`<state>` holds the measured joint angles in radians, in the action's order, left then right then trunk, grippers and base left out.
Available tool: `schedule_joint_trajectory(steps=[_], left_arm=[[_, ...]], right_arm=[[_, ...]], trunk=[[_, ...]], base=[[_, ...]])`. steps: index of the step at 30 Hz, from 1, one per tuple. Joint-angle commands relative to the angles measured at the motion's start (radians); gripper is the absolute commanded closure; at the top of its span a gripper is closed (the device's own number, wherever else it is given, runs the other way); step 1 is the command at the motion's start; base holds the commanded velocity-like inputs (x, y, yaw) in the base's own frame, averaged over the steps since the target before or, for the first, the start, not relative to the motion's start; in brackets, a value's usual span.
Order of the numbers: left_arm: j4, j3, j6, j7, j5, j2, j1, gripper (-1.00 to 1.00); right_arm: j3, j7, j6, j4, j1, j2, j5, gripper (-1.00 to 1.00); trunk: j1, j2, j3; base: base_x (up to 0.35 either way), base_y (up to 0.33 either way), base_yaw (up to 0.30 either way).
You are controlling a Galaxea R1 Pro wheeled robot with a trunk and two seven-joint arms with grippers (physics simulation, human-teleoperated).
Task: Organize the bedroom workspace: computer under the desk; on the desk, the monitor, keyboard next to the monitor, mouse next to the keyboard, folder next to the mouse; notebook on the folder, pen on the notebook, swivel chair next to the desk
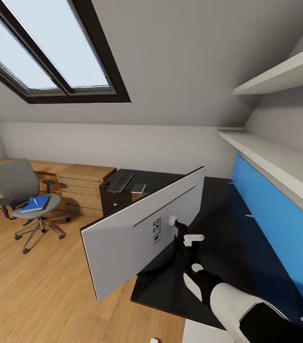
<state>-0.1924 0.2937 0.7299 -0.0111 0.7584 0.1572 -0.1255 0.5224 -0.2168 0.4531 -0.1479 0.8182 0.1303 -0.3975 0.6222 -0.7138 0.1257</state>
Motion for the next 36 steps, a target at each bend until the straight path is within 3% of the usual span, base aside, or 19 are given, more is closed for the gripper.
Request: schedule_joint_trajectory(steps=[1,20,36], left_arm=[[-0.002,0.009,0.002,-0.001,0.010,0.001,0.000,-1.00],[-0.002,0.008,-0.001,-0.001,0.013,0.001,-0.001,-1.00],[-0.002,0.007,0.000,-0.003,0.013,0.002,-0.001,-1.00]], right_arm=[[0.011,-0.003,0.002,0.001,0.001,0.000,-0.006,1.00],[0.013,-0.001,0.005,0.001,0.001,0.000,-0.003,1.00],[0.011,0.001,0.006,0.001,0.001,0.000,-0.003,1.00]], trunk=[[0.000,-0.001,0.001],[0.000,-0.001,0.001],[0.000,-0.001,-0.004]], base=[[0.000,0.000,0.000],[0.000,0.000,-0.008],[0.000,0.000,-0.245]])
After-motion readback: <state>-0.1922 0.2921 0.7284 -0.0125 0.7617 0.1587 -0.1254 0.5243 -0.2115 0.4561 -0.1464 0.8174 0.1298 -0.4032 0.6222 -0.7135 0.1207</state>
